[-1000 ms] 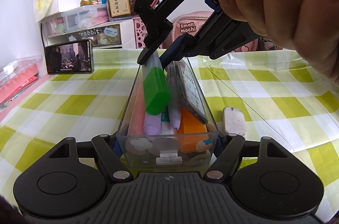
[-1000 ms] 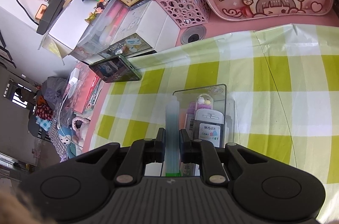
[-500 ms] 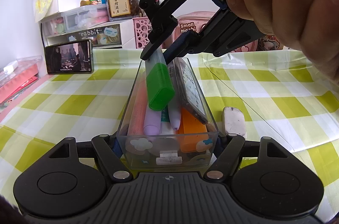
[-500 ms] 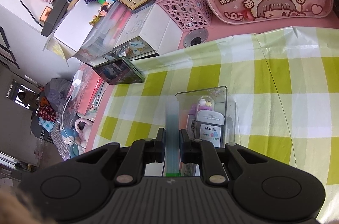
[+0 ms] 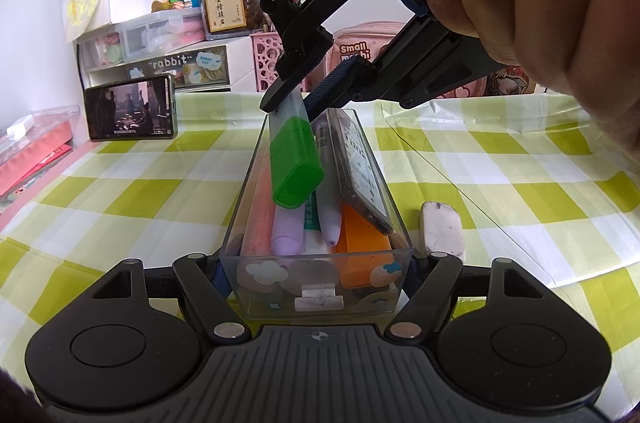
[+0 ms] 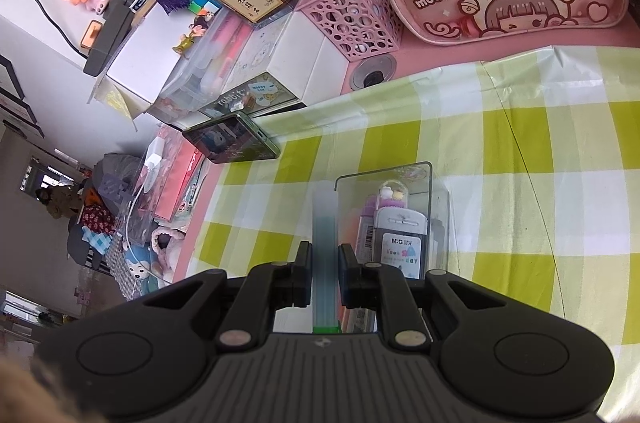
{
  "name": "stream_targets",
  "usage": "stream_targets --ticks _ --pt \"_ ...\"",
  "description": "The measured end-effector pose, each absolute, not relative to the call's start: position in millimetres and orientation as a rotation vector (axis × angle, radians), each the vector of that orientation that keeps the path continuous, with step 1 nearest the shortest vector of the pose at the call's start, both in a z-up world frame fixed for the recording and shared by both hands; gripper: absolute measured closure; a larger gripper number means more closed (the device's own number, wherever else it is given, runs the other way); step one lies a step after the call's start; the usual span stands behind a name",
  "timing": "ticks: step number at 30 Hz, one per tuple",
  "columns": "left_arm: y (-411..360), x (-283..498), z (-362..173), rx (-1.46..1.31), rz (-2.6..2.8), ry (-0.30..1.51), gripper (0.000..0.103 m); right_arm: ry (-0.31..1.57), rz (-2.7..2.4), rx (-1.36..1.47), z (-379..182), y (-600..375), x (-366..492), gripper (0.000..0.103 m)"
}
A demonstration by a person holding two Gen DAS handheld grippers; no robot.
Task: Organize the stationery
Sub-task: 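Lower the green highlighter into the clear box with the right tool, then push the green highlighter deeper into the box and open the right tool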
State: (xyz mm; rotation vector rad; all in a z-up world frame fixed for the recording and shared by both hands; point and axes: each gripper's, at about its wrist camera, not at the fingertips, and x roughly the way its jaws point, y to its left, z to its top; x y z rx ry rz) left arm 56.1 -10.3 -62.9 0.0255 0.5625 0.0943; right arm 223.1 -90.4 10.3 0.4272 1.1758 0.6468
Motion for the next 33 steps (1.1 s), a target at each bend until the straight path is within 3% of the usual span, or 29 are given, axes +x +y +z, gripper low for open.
stream_targets --ticks 25,33 --pt "-11 56 -63 0.026 0.094 0.562 0.03 1.156 0.688 0.335 13 -80 217 0.068" --pt "-11 56 -63 0.026 0.094 0.562 0.03 1.108 0.773 0.134 28 -51 205 0.068"
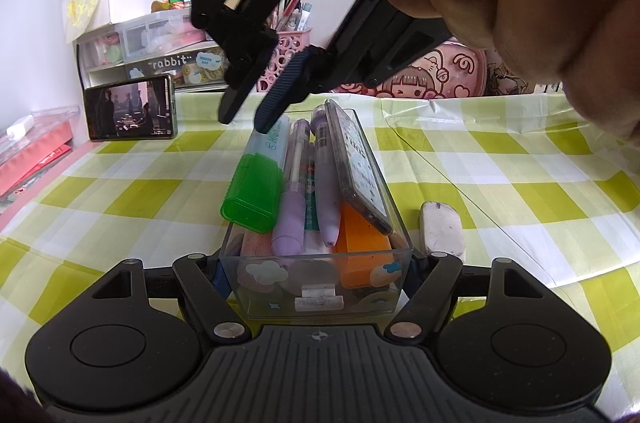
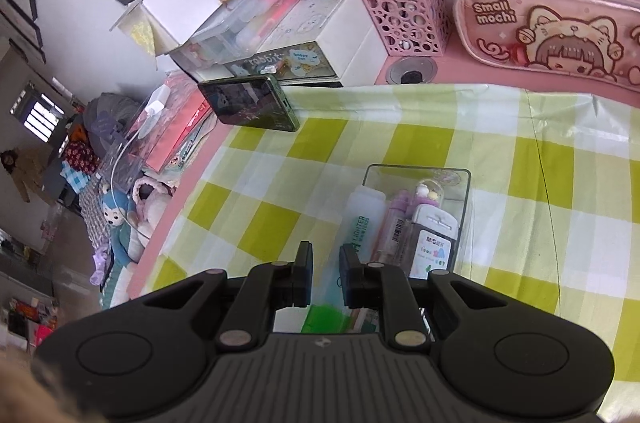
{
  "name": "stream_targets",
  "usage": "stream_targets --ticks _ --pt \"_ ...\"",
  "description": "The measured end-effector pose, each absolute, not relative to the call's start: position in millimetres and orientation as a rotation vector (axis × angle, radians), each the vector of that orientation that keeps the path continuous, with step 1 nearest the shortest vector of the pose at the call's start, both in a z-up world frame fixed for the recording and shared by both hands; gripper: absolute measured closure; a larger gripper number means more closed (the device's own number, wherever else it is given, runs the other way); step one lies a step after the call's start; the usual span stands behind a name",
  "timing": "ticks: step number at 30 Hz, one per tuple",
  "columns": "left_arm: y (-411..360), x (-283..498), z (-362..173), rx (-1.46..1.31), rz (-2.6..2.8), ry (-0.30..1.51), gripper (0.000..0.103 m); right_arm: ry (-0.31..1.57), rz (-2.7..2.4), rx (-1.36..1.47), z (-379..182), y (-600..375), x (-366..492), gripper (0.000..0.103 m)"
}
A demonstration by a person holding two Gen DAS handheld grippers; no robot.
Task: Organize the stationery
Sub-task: 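Push the green highlighter deeper into the box and open the right tool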
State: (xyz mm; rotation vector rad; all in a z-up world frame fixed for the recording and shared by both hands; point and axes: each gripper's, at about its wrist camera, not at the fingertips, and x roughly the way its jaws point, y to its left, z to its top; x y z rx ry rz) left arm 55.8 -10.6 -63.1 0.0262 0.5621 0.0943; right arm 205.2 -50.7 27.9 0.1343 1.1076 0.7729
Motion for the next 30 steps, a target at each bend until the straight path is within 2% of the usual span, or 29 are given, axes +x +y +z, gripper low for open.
stream_targets --ticks 4,9,19,30 --pt "-11 56 -63 0.026 0.094 0.562 0.03 1.132 0.862 0.019 24 -33 202 0.068" --pt "-11 56 -62 0.025 0.091 0.562 0.03 1.147 0.83 0.082 13 -50 207 0.076" --pt "-11 56 -62 0.026 0.093 0.562 0.03 1.086 0.821 0.187 19 -66 209 0.074" --pt "-10 58 -62 0.028 0.093 0.562 0.03 1.042 0.726 0.134 14 -69 218 0.073"
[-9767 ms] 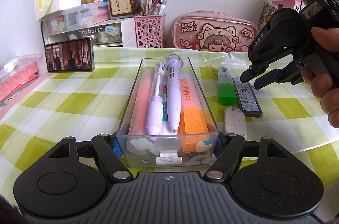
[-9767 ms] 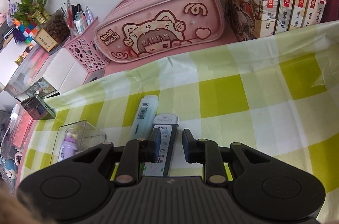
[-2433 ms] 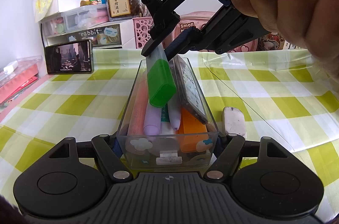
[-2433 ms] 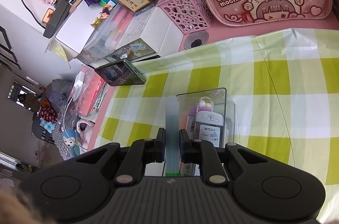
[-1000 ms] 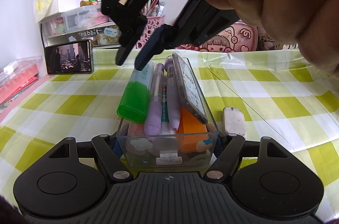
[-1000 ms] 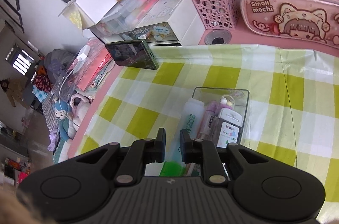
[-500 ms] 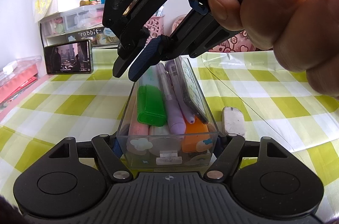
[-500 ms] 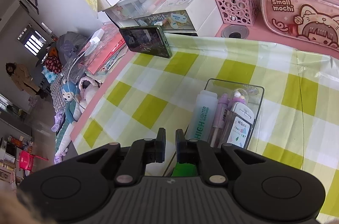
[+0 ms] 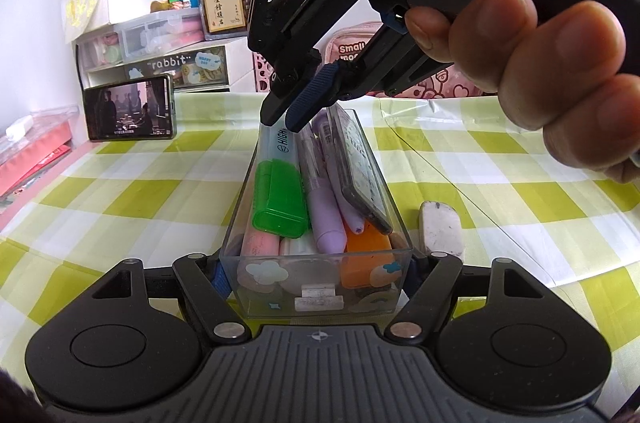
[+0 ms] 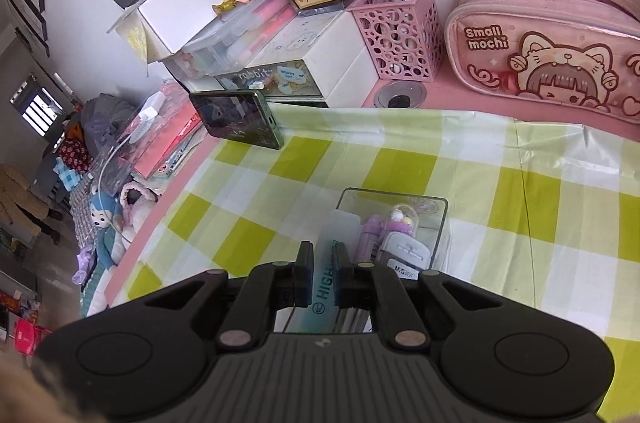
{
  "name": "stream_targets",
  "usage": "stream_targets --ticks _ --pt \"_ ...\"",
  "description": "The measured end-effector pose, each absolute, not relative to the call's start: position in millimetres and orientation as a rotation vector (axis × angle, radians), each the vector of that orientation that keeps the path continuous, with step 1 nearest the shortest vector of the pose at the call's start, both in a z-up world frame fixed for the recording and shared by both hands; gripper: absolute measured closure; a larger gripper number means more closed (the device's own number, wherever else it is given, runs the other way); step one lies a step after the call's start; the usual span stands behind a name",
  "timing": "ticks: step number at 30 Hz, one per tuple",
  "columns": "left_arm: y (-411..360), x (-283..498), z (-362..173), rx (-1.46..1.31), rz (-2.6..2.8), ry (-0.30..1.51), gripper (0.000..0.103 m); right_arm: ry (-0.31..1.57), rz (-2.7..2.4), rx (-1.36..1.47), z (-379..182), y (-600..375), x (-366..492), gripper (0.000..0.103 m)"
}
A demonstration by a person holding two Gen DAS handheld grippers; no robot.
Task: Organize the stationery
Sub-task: 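Push the green highlighter deeper into the box and open the right tool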
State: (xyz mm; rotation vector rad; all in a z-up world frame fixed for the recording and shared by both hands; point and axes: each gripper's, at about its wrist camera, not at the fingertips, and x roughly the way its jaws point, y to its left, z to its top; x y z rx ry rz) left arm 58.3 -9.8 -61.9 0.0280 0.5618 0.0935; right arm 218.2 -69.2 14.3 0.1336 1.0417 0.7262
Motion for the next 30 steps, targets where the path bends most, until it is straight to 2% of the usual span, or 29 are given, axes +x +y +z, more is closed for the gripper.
stream_targets --ticks 6,11,14,20,30 --pt "-10 58 -62 0.028 0.093 0.562 0.03 0.991 0.732 0.096 19 -64 215 0.072" --pt "-10 58 -62 0.028 0.093 0.562 0.03 0.943 0.705 -0.069 19 -47 207 0.071" --pt "-10 58 -62 0.028 0.093 0.562 0.03 0.976 0.704 -0.014 17 -53 216 0.068" --pt "-11 57 -62 0.028 0.093 0.562 0.03 0.969 0.663 -0.029 18 -55 214 0.069" --pt "-11 58 -62 0.028 0.093 0.561 0.03 0.914 0.681 0.126 31 -93 202 0.068"
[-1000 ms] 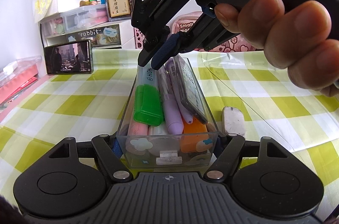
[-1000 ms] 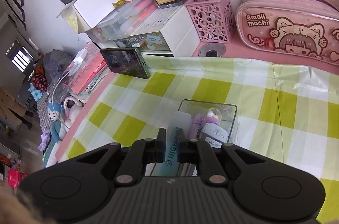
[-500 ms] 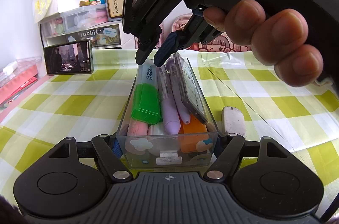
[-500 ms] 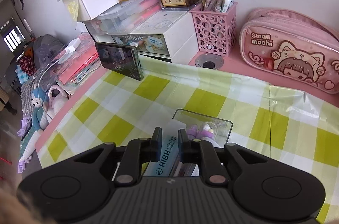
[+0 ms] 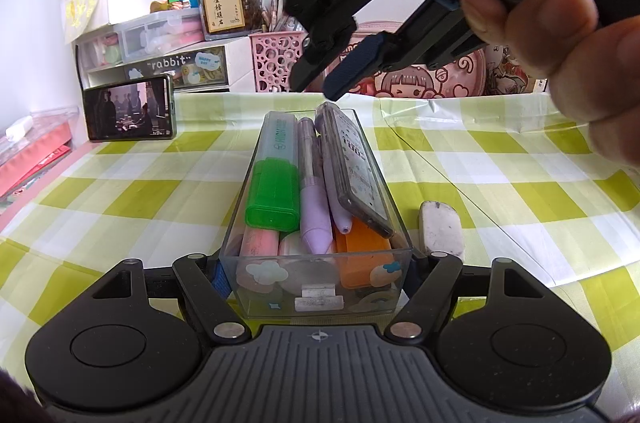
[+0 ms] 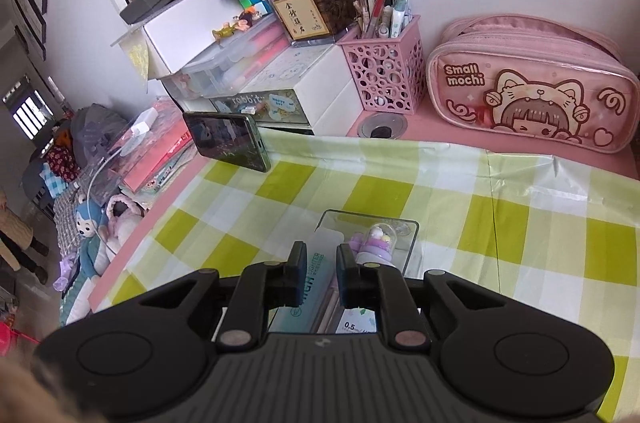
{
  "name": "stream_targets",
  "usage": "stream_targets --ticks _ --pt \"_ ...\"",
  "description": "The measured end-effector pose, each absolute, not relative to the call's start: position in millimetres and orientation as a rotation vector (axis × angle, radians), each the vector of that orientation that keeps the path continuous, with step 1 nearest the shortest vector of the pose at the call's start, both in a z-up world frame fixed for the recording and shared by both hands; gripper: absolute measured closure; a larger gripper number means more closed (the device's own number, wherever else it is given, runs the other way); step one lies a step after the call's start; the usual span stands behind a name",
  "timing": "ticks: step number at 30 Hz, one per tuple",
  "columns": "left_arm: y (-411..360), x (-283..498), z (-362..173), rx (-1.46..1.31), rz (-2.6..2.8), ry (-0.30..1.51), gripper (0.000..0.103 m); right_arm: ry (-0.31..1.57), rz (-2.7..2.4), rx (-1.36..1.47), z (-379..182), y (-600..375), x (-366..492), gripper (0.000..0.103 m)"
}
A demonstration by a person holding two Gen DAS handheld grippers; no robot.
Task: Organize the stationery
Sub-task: 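Push the green highlighter deeper into the box and open the right tool, then grasp the white eraser on the table with the right tool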
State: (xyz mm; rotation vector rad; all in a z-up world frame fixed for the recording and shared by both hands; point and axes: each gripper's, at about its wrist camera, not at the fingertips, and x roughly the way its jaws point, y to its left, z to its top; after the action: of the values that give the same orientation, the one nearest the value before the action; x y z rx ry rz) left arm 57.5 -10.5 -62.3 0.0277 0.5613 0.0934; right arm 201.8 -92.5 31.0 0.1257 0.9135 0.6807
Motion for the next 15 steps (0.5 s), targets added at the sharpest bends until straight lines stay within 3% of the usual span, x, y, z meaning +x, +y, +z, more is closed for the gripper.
stream_targets --ticks 7,15 --pt "-11 57 -62 0.028 0.093 0.561 0.03 0.873 0.611 0.165 28 -133 189 0.064" --pt "-9 59 -63 0.023 0.095 0.56 0.03 0.97 0.488 0.226 -13 -179 170 0.061"
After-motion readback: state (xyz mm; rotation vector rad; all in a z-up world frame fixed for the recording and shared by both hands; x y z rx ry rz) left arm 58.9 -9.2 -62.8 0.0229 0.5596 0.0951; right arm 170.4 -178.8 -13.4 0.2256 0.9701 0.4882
